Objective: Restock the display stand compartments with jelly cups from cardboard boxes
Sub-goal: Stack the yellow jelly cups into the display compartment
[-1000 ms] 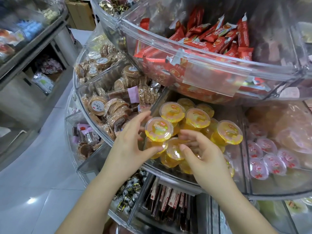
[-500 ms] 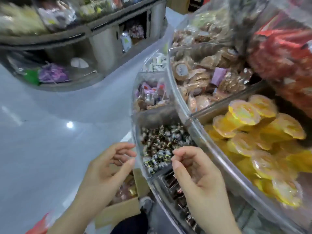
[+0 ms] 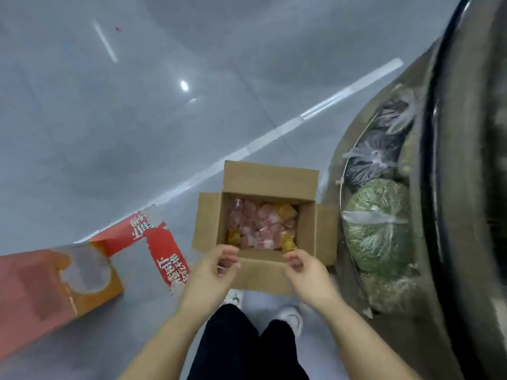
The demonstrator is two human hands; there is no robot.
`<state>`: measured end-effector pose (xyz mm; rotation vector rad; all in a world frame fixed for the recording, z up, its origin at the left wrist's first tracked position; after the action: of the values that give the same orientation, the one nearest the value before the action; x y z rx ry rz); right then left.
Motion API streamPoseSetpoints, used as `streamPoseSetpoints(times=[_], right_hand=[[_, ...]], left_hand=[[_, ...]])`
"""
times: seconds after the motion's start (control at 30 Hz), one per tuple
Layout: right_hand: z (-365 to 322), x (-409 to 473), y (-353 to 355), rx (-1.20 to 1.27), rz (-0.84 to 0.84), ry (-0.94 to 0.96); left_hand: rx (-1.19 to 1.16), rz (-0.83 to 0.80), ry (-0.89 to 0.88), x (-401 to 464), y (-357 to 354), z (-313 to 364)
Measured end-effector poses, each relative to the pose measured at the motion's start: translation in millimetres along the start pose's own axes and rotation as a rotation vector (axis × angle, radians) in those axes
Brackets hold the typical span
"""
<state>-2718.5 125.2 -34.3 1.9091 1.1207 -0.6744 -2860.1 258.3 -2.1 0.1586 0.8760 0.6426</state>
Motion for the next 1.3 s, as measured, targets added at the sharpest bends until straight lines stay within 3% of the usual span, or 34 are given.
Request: streamPoseSetpoints(times=[0.13,0.3,0.43,0.5,0.57,0.67,0.77,0.87,0.97,1.17,1.23,1.3], right_hand=[[57.2,117.5,-40.1,-0.203,0.001,-0.101],[113.0,222.4,-77.4,-0.532,-0.078,-0.116],[152.7,272.0,-101.9,-0.726,-0.199,-0.203],[168.5,281.8,-109.5,-0.729,-0.213,-0.287],[176.6,290.0,-111.4,-0.708,-0.173,-0.34],[175.4,293.5,-108.5,-0.655,-0.126,-0.35],[166.3,285.7,-100.7,-0.416,-0.087,-0.302],[156.9,268.4,-99.0,-0.154,-0.051,-0.231],[156.2,261.0,-101.6,-0.107,-0.037,-0.215],[154.6,266.2,-86.6,0.163,0.184,-0.214],[143.0,248.2,-81.7,0.269,0.252,-0.148],[122.5,217.3,-73.5,0.333,0.314,-0.074]], left_hand=[[0.148,-0.096,0.057,104.0,-44.9,-67.9],[0.233,-0.231,0.347,208.7,-101.0,-147.9],[0.237,-0.28,0.47,252.9,-136.7,-182.7],[0.379,-0.312,0.545,261.9,-149.5,-193.6],[0.512,-0.348,0.536,274.5,-157.6,-202.9],[0.389,-0.305,0.495,285.0,-157.7,-206.0],[-0.024,-0.078,0.639,278.5,-152.8,-211.2],[-0.491,-0.018,0.721,272.4,-150.2,-204.8],[-0.731,0.026,0.777,275.9,-148.6,-202.3],[-0.491,-0.106,0.81,271.5,-148.3,-193.4],[-0.439,-0.067,0.726,261.4,-141.0,-179.6],[-0.385,0.043,0.528,241.3,-127.7,-155.6]])
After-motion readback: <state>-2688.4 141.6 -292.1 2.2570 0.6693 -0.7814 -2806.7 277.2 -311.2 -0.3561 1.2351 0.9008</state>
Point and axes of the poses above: each hand's wrist, its own x-axis towards the middle knuckle, its own y-axis out of the back of the hand, z = x × y, the point moved 4 cm from there along x, towards the middle knuckle
